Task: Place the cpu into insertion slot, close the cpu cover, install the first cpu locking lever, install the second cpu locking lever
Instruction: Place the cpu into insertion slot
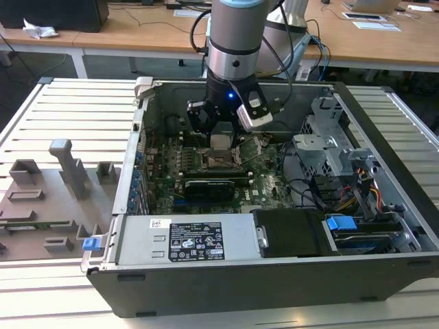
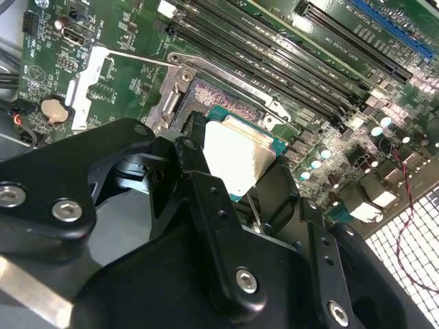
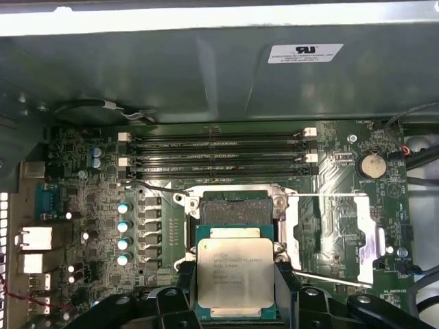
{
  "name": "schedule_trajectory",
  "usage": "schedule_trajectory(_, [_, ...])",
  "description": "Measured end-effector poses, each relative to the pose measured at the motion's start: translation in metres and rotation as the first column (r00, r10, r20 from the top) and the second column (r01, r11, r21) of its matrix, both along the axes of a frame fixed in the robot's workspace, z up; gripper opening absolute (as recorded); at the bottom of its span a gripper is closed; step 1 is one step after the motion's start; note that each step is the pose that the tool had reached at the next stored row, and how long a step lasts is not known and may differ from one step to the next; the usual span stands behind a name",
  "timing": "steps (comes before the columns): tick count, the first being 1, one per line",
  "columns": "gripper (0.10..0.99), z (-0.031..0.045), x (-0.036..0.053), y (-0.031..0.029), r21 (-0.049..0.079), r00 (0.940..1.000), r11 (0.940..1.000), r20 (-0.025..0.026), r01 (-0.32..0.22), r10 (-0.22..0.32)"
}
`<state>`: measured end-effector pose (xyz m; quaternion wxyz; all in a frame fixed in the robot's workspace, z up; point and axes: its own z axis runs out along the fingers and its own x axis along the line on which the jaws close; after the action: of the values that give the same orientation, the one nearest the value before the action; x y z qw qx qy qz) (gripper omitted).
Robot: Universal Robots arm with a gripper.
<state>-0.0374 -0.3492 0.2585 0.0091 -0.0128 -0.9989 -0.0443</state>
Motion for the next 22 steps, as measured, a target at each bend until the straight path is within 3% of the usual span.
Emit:
schedule_trajectory(6, [0.541, -0.0093, 0.0000, 0.0010, -0.003, 1.0000, 1.0000, -0.0001, 0.000, 0.000])
schedule_trajectory(14, [0.541, -0.0119, 0.0054, 0.0188, -0.033, 1.0000, 0.9995, -0.0001, -0.005, 0.005])
schedule_trajectory(15, [0.541, -0.0125, 0.0066, 0.0232, -0.041, 1.0000, 0.9991, -0.0002, -0.006, 0.006])
schedule_trajectory(16, [0.541, -0.0131, 0.0071, 0.0270, -0.067, 1.0000, 0.9977, -0.0003, -0.007, 0.007])
schedule_trajectory(18, [0.541, -0.0136, 0.0073, 0.0301, -0.092, 1.0000, 0.9957, -0.0005, -0.007, 0.007])
schedule_trajectory(22, [0.541, -0.0136, 0.0073, 0.0301, -0.093, 1.0000, 0.9957, -0.0005, -0.007, 0.007])
